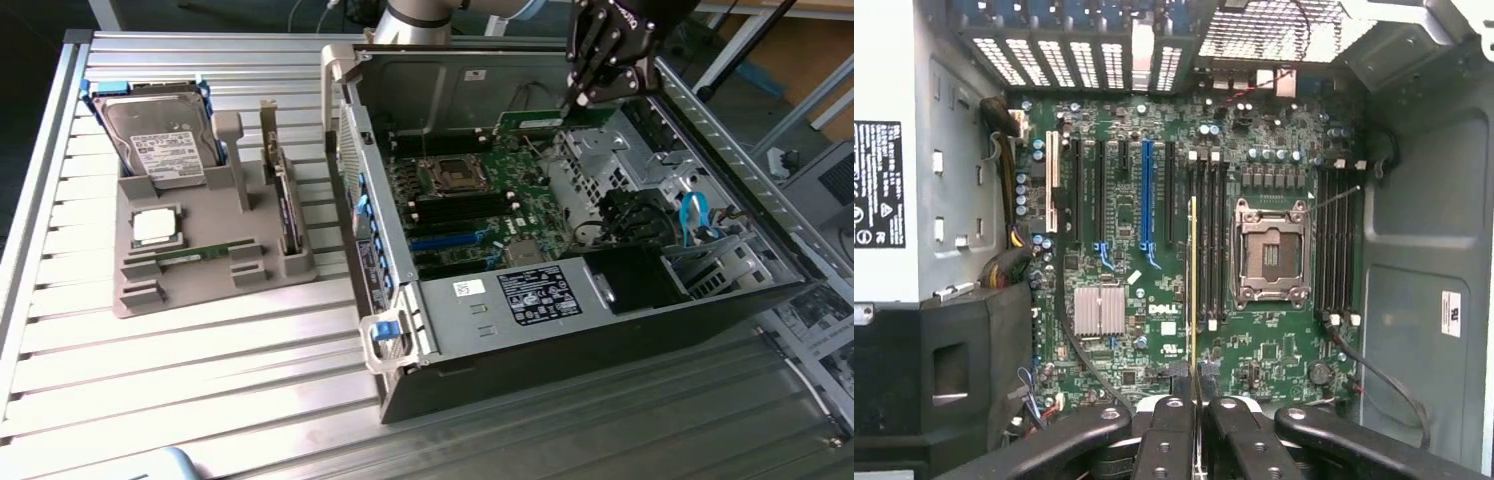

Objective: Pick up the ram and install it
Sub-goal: 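Insert the ram into the slot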

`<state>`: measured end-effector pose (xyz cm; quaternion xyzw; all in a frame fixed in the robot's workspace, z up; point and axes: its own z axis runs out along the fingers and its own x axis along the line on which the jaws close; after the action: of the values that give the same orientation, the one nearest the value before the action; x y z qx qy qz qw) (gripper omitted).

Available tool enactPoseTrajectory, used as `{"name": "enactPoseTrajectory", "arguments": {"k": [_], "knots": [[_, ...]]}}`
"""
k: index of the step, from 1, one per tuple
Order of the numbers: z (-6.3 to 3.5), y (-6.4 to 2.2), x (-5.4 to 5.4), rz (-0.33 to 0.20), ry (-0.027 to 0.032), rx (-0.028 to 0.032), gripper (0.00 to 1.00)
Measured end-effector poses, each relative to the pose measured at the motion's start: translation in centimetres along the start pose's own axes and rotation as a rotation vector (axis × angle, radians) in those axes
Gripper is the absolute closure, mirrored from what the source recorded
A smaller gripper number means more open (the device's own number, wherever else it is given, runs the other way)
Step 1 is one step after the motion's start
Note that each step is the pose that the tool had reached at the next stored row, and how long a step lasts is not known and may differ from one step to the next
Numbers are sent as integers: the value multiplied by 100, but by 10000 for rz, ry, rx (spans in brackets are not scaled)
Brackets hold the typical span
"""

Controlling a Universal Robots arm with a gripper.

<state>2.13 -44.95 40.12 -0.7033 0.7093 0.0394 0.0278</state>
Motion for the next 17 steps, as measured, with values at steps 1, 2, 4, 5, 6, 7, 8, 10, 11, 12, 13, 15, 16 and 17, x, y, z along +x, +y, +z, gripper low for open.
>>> {"name": "enactPoseTrajectory", "arguments": {"k": [1,2,4,5,6,7,8,10,11,12,13,15,16,17], "knots": [[3,0,0,48,-1,4,88],[11,0,1,151,-2,14,88],[23,0,2,264,-4,25,88],[27,0,3,294,-4,28,88],[30,0,3,319,-5,30,88],[33,-1,3,347,-5,33,88],[36,0,3,367,-5,35,88],[39,0,4,389,-5,37,88],[41,0,4,397,-6,38,88],[44,-1,4,407,-7,38,88],[47,-1,4,416,-8,40,88],[56,-1,6,429,-7,41,88],[61,-1,6,430,-8,41,88],[65,-1,6,430,-7,41,88]]}}
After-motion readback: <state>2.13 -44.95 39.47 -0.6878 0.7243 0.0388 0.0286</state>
